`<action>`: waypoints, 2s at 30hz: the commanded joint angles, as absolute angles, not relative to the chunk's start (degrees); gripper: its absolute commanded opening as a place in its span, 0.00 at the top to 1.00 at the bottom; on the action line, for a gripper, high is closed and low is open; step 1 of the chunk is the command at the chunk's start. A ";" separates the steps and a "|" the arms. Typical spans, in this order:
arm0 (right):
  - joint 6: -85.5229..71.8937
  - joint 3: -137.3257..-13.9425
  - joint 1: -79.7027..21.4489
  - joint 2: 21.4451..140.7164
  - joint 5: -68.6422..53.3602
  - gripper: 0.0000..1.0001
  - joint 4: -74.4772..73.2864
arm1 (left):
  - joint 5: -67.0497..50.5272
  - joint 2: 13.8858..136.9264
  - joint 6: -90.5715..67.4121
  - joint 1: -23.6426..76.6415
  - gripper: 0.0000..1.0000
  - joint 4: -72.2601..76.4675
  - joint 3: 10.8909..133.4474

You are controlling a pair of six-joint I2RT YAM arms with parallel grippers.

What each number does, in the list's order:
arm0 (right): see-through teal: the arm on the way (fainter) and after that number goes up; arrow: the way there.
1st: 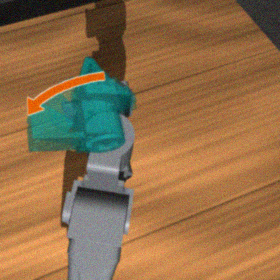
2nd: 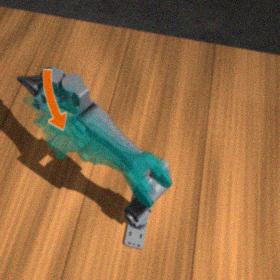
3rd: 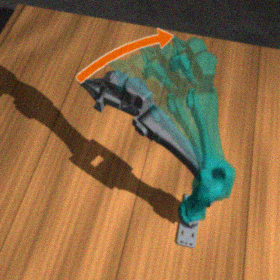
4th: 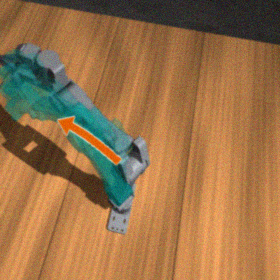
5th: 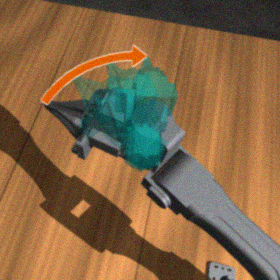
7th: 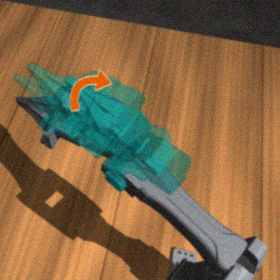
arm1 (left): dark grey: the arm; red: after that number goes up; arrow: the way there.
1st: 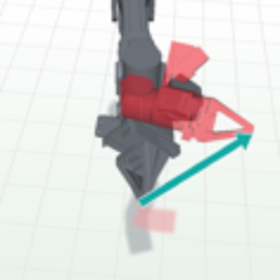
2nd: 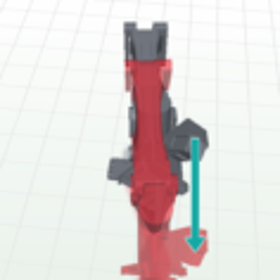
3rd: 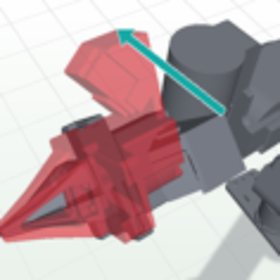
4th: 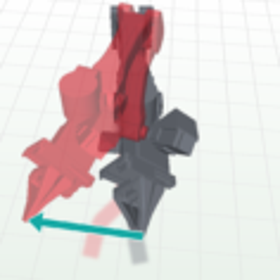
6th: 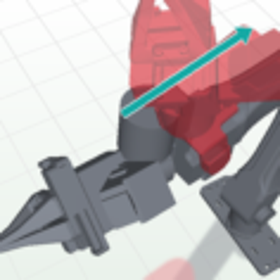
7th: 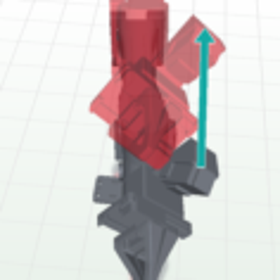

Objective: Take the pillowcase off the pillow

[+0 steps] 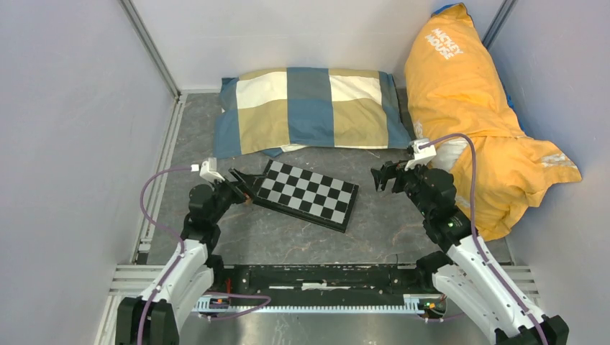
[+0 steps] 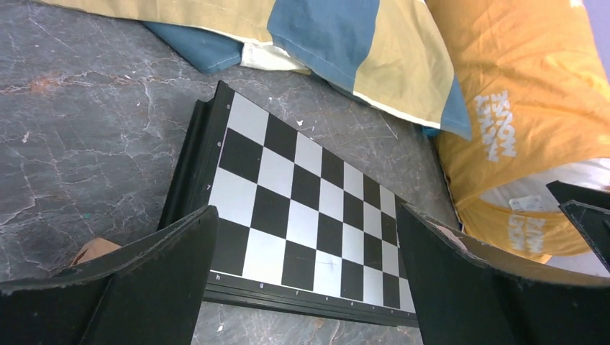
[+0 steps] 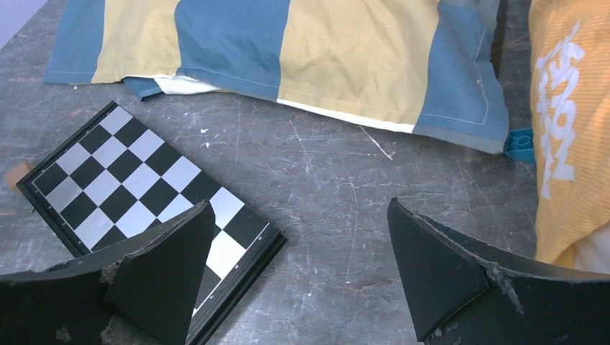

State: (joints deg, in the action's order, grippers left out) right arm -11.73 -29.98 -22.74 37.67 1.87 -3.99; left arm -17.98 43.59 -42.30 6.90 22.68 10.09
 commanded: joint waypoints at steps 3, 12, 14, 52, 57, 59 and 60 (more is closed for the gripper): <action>-14.71 -27.98 -22.74 37.09 0.15 0.02 -0.46 | -15.61 38.01 -41.74 7.14 0.00 21.82 9.61; -14.32 -31.99 -22.75 44.90 -6.59 0.02 3.96 | -16.62 34.29 -39.03 7.12 0.00 20.13 8.61; -14.09 -33.37 -23.43 47.72 -7.28 0.02 5.12 | -16.83 34.74 -39.11 7.17 0.00 20.13 8.69; 3.25 -95.48 -18.03 115.68 30.04 0.14 -22.38 | -18.11 40.41 -38.41 7.14 0.00 20.39 10.20; 4.04 -100.23 -17.30 119.51 27.71 0.42 -25.53 | -18.09 40.04 -38.33 7.12 0.00 20.25 10.20; 3.85 -102.33 -17.31 120.11 24.89 0.66 -28.40 | -18.10 40.06 -38.38 7.12 0.00 20.21 10.28; 3.43 -102.74 -17.40 119.50 23.75 0.92 -29.39 | -18.06 39.94 -38.24 7.18 0.00 19.92 10.37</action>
